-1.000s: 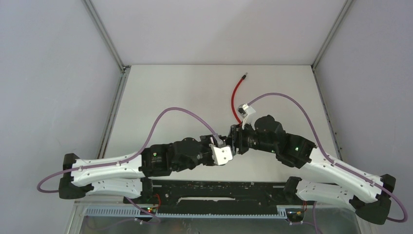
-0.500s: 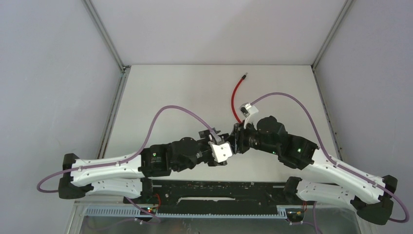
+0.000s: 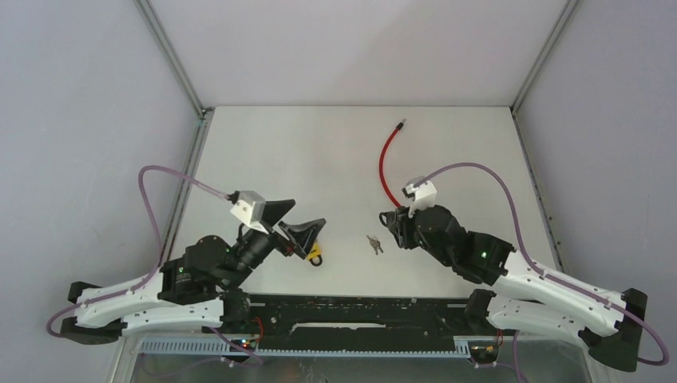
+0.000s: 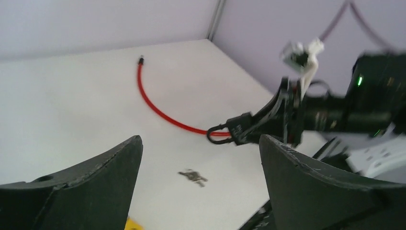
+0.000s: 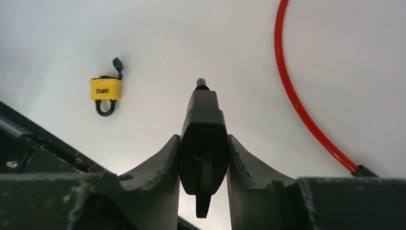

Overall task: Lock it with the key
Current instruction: Pick up the lock from the center of the board.

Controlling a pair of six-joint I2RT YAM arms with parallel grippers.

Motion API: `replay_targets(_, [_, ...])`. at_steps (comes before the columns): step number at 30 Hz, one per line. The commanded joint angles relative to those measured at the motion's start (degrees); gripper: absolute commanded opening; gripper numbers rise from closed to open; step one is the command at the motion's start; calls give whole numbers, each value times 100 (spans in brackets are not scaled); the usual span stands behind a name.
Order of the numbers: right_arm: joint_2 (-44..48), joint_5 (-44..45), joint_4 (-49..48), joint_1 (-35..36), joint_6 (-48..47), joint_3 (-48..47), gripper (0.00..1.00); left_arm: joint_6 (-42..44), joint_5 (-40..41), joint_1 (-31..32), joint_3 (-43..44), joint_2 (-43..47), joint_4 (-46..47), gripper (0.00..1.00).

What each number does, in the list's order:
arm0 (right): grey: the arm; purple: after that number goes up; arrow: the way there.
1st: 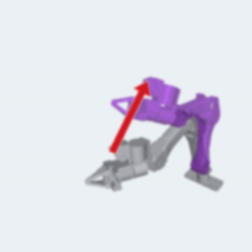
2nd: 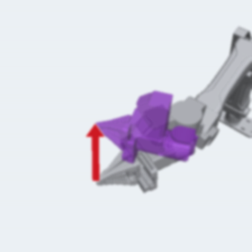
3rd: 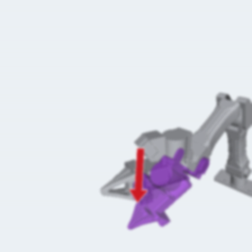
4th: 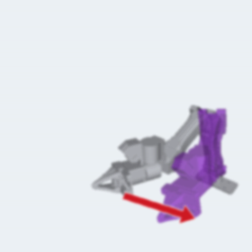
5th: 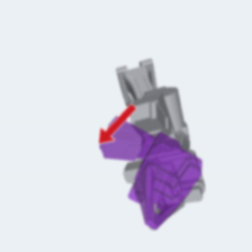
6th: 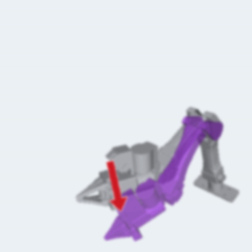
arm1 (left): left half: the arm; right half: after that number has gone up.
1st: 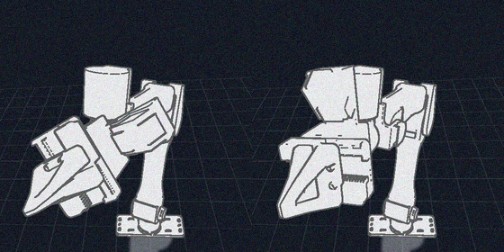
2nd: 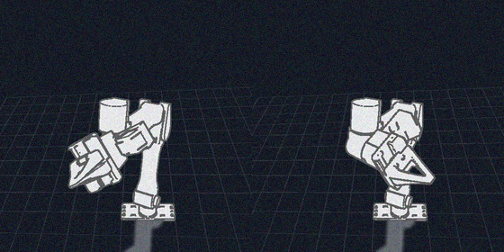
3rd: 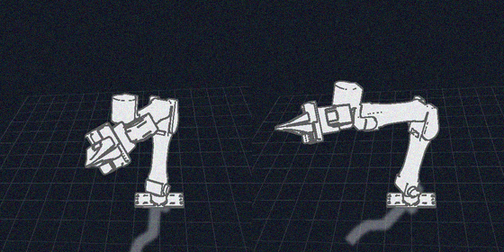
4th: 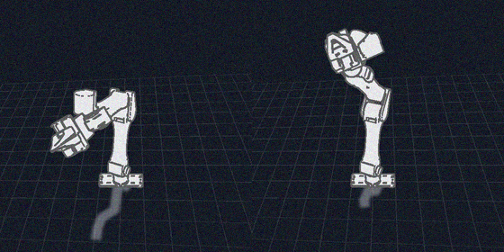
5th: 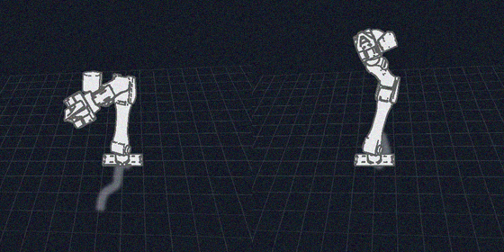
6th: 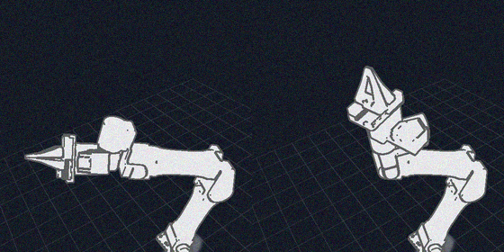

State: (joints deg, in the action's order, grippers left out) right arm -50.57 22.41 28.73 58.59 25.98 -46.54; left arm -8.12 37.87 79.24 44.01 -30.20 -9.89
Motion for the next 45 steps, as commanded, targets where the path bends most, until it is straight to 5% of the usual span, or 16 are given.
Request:
replay_targets(1, [967,659,-2358,174,-965,893,0,-2508,417,-215,-218,-35,525,91])
replay_targets(5, [1646,806,-4289,462,-2237,1897,0,-3810,-42,-503,82,-703,563,91])
replay_targets(11, [1785,700,-5156,799,-3993,2035,0,-4883,-1193,-1225,494,-1654,542,93])
replay_targets(17, [2063,402,-5805,1264,-5372,2240,0,-5389,-2096,-1675,580,-2163,956,81])
replay_targets(23, [2206,-85,-5713,1470,-5889,2355,0,-5583,-2397,-1803,595,-2292,1627,72])
replay_targets(45, [1792,645,-6461,2358,-7653,2363,0,-5868,-2942,-1809,506,-2593,1740,66])
